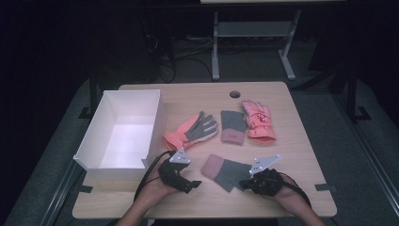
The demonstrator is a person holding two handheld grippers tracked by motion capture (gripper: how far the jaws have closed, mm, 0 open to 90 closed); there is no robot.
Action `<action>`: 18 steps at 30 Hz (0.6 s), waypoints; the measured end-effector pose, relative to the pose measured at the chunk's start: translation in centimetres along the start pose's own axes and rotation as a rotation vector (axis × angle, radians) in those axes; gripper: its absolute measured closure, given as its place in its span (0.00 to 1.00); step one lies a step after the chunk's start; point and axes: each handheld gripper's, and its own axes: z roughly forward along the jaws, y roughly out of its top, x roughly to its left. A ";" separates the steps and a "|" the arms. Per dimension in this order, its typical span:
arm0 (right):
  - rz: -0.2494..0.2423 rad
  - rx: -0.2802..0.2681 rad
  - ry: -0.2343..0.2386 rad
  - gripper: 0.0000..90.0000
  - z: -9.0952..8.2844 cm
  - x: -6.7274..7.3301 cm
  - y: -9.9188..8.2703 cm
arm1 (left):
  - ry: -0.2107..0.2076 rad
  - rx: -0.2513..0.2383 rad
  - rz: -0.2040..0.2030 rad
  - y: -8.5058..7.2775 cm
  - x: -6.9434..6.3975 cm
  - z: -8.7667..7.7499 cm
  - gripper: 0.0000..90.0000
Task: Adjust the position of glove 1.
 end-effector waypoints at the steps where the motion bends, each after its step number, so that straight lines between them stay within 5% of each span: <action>1: 0.012 0.000 -0.004 1.00 -0.1 -0.2 -0.1 | -0.001 0.004 0.006 0.0 0.0 0.0 0.15; 18: 0.140 -0.010 -0.168 1.00 -1.1 -5.9 0.0 | -0.013 -0.001 0.002 0.1 -0.2 0.2 0.15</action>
